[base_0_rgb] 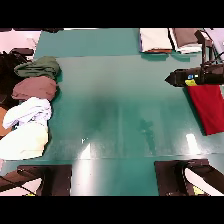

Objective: Fold the shirts.

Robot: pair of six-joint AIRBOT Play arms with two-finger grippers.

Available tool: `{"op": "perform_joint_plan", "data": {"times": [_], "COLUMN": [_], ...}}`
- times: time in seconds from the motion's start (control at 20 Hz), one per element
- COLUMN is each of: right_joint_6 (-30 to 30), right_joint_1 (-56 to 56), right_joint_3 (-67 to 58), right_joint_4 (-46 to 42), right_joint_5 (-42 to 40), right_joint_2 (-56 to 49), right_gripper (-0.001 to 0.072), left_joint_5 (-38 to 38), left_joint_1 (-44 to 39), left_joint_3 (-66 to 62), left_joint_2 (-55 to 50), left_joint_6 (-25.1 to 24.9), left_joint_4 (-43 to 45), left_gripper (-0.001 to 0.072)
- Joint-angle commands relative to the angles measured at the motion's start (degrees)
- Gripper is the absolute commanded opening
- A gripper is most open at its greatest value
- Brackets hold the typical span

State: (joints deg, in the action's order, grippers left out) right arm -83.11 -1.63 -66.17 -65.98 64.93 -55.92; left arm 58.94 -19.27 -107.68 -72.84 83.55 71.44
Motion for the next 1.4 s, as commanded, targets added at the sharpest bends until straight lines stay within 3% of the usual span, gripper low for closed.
{"op": "perform_joint_plan", "data": {"times": [0.0,0.55,0.65,0.7,0.75,0.8,0.9,1.15,1.35], "right_joint_6": [-0.02,-0.02,0.0,0.0,0.0,0.0,0.0,0.0,0.0], "right_joint_1": [-0.07,-0.07,-0.07,-0.07,-0.07,-0.07,-0.07,-0.07,-0.07], "right_joint_3": [-0.04,-0.04,-0.04,-0.04,-0.04,-0.04,-0.04,-0.04,-0.04], "right_joint_4": [0.0,0.0,-0.02,-0.02,-0.02,-0.02,-0.02,0.02,0.02], "right_joint_5": [0.07,0.2,0.17,0.17,0.11,-0.02,-0.02,0.13,0.17], "right_joint_2": [-0.02,-0.02,-0.02,-0.02,-0.02,-0.02,-0.02,-0.02,-0.02], "right_gripper": [0.0019,0.0019,0.0019,0.0019,0.0018,0.0018,0.0019,0.0018,0.0019], "left_joint_5": [-0.02,-0.07,-3.06,-4.66,-5.64,-5.9,-4.24,-3.08,-6.91], "left_joint_1": [-0.02,-0.02,-0.02,0.15,0.79,2.14,7.13,18.62,22.84], "left_joint_3": [0.0,0.0,0.02,0.0,0.02,0.02,0.04,0.09,0.07], "left_joint_2": [-0.02,-0.02,-0.02,-0.17,-0.66,-1.46,-4.94,-19.61,-31.8], "left_joint_6": [0.0,0.02,-1.01,-4.02,-3.17,1.42,6.51,7.69,8.0], "left_joint_4": [0.0,-0.02,0.22,2.78,8.44,14.73,22.69,22.62,22.62], "left_gripper": [0.0028,0.0028,0.0029,0.0061,0.0378,0.0579,0.0585,0.0585,0.0585]}}
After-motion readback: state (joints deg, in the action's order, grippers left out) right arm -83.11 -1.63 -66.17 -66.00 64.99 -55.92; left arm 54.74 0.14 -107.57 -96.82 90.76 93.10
